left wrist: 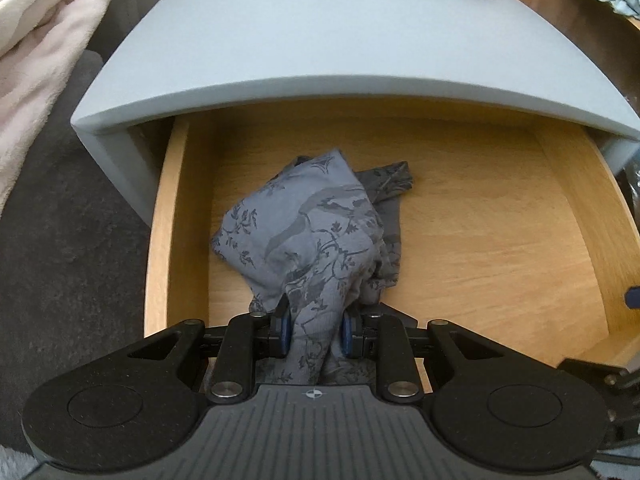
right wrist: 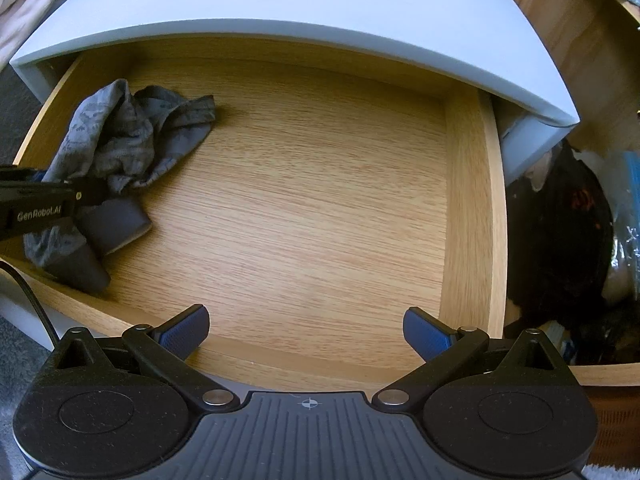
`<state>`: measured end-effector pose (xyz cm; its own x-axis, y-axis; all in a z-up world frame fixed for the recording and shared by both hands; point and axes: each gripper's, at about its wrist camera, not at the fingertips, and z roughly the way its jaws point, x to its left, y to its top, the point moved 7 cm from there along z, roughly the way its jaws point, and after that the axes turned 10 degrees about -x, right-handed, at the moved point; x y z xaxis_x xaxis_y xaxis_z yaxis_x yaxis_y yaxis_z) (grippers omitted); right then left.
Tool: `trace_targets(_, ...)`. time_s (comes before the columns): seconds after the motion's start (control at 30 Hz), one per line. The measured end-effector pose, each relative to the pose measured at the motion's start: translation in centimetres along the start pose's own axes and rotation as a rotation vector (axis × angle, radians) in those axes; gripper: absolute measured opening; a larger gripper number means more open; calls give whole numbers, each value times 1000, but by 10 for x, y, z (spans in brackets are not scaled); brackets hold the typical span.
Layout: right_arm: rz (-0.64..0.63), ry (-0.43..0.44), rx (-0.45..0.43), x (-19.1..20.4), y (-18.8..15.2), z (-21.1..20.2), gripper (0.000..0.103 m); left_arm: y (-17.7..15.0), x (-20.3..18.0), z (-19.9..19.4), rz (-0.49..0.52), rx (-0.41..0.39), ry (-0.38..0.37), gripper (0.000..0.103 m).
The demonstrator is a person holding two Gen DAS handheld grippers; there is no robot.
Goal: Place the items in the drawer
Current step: 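Open the left tool to release the underwear inside the drawer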
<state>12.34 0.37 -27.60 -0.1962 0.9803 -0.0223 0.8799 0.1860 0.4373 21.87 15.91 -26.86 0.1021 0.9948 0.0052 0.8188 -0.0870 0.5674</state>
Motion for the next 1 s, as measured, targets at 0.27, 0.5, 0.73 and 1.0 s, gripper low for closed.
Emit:
trace_targets(0.27,3,-1,1,1,0,1,103,6,-3,3,21,-32,59,26)
trace_targets(0.5,4,-3,0,1,-1,0,103,7,7,-2,-15,-38,75,45)
trace_targets(0.73,8,0,4,0,-1,0,103,10,12,-25,-41,-83,84,55)
trace_targets(1.0,24,1,8,-2,-2,-1,103,17,7,-45,-27,-118,92,56)
